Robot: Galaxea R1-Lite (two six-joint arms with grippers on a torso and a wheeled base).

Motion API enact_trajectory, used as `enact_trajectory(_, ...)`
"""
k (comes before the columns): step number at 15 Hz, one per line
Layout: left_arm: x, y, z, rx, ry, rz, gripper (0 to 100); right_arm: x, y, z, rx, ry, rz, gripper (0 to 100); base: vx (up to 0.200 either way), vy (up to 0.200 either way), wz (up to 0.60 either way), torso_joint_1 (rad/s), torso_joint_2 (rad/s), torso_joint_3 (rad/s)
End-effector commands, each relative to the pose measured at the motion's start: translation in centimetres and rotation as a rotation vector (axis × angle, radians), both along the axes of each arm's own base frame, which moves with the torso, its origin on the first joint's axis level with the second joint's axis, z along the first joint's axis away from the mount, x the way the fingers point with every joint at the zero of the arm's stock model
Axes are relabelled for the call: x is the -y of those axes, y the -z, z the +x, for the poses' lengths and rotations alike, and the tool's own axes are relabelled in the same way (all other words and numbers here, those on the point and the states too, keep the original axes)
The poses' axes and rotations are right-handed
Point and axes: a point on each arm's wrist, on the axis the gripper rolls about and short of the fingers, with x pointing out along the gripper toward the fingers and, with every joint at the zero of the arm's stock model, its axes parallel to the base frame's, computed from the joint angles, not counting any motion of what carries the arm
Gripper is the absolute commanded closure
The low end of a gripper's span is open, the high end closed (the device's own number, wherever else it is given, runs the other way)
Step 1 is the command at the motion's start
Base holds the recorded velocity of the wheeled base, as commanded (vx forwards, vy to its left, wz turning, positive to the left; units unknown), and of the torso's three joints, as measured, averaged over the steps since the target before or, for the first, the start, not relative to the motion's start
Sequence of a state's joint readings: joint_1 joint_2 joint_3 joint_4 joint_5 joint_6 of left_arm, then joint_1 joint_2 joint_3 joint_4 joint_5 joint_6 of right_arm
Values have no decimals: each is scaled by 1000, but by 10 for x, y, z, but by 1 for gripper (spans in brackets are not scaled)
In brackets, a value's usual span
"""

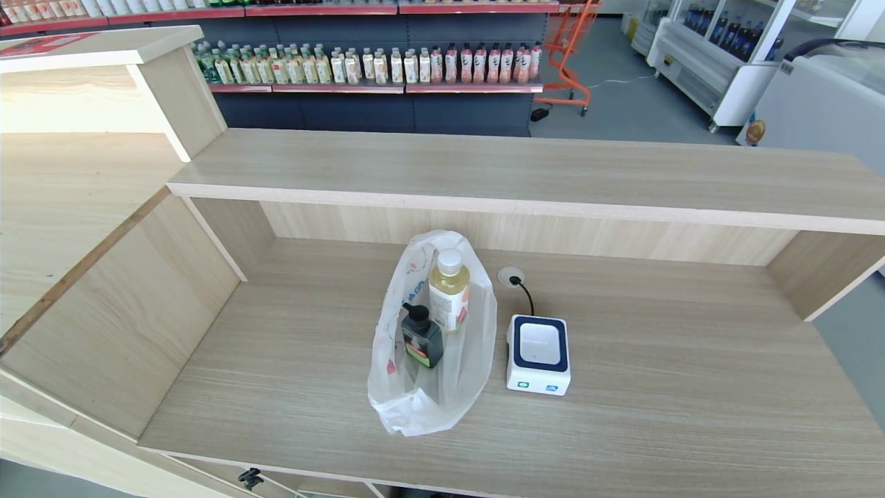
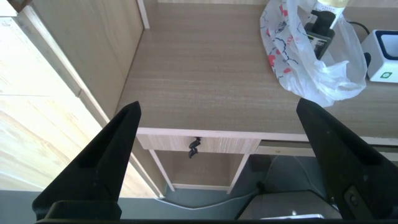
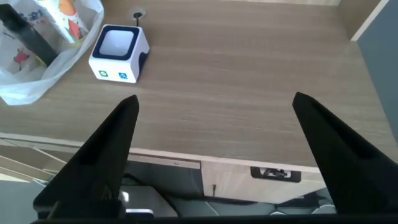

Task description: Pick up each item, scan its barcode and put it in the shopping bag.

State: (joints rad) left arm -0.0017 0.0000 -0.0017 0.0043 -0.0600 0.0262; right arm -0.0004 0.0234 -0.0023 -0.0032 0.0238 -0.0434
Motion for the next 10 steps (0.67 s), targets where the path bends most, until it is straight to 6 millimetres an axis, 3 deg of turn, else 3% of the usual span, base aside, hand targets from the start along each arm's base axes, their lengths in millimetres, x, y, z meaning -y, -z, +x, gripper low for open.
enact_trajectory(1, 0, 0, 0, -1, 0, 0, 0, 0, 1, -2, 21, 0, 7, 100, 0, 0, 0, 0, 0, 0)
enact_trajectory(8, 0, 0, 0, -4, 0, 0, 0, 0, 1, -2, 21, 0, 8, 100, 0, 0, 0, 0, 0, 0)
enact_trajectory(10, 0, 0, 0, -2, 0, 1, 0, 0, 1, -2, 21, 0, 8, 100, 0, -200, 0, 7, 0, 2)
